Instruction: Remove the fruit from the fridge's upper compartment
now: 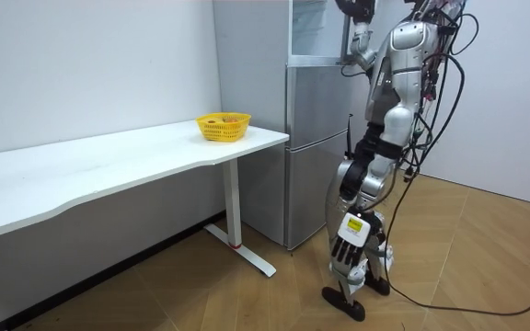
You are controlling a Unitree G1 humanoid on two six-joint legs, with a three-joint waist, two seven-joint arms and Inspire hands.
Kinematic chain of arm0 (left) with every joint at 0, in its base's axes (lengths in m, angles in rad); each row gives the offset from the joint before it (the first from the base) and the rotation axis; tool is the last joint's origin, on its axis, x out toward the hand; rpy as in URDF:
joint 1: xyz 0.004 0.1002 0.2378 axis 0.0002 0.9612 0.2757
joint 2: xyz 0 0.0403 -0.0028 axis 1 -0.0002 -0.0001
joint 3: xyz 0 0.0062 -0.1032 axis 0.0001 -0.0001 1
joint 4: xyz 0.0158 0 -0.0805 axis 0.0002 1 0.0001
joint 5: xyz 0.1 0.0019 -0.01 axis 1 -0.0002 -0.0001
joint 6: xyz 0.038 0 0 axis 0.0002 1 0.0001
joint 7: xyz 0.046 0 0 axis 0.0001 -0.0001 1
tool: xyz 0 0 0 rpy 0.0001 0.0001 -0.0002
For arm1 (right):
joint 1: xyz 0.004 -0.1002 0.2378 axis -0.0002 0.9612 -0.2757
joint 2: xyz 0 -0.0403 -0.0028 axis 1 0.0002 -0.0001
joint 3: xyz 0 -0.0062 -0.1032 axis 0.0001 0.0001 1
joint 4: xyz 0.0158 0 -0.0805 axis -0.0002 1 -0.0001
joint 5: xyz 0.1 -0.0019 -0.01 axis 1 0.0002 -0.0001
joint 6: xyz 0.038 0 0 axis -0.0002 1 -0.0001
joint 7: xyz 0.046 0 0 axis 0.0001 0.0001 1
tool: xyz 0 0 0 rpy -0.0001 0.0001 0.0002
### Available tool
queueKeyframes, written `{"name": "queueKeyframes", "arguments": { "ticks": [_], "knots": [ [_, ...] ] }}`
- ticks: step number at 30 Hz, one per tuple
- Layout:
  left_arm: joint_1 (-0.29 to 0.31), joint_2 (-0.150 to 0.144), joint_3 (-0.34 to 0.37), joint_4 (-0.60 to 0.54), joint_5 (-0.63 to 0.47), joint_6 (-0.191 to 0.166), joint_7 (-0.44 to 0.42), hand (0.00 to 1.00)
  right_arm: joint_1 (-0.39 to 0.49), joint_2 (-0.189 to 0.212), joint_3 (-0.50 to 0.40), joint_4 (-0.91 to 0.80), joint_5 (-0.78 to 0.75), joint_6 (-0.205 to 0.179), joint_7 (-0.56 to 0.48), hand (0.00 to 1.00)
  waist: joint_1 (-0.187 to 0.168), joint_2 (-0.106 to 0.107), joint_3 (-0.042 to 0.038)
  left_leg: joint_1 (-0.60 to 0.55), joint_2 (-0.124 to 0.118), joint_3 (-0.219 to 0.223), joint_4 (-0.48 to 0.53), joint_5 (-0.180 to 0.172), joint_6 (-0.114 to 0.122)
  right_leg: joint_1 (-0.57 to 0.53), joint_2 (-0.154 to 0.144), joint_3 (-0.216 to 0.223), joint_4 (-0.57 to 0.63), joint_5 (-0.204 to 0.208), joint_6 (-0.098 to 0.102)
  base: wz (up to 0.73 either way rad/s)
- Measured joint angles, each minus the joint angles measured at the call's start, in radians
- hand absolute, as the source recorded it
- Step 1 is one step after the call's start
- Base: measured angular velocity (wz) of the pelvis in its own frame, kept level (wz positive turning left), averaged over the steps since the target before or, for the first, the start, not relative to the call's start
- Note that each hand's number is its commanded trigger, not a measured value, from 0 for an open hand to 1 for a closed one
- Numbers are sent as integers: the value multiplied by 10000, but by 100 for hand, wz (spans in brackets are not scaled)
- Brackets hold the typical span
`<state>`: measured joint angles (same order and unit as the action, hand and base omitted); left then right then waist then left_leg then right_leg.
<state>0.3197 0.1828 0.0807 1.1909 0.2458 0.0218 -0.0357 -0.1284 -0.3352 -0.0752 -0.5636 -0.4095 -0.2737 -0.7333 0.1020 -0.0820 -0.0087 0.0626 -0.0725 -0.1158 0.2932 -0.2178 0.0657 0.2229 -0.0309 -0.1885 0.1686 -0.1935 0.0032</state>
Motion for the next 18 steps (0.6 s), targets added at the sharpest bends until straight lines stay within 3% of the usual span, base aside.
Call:
{"name": "queueKeyframes", "arguments": {
  "ticks": [3, 5, 7, 13, 18],
  "knots": [
    [39, -122, 22, -3, -8, 6, 18, 0, 719, 60, -152, 36, 530, 64, 261, 0, -174, 24, 2, -158, -9, 21, 48, -17, 7, -151, -11, -24, 19, -1, 2, -5],
    [46, -168, 12, 13, -93, 3, 18, 0, 852, 127, -363, 57, 676, 134, 376, 0, -283, 76, 62, -211, -24, 30, 63, -13, 21, -199, -22, -9, 18, -1, 2, 0],
    [36, -160, -54, 58, -182, 2, 42, 0, 881, 134, -520, 162, 983, 71, 497, 0, -467, 158, 74, -199, -28, 32, 45, -23, 36, -201, -30, -2, 17, -1, 2, 0],
    [-15, -179, -57, 56, -174, -28, -60, 0, 1331, 148, -700, 453, 1554, 41, 762, 0, -746, 313, 66, -175, -23, 50, -44, -19, 36, -220, -28, -13, 7, -1, 2, -1],
    [-26, -199, -52, 69, -172, -49, -156, 0, 1609, 178, -773, 510, 1647, 39, 635, 0, -742, 427, 54, -145, 56, 324, -217, -3, 30, -295, -20, -39, 3, 0, 1, -15]
  ]
}}
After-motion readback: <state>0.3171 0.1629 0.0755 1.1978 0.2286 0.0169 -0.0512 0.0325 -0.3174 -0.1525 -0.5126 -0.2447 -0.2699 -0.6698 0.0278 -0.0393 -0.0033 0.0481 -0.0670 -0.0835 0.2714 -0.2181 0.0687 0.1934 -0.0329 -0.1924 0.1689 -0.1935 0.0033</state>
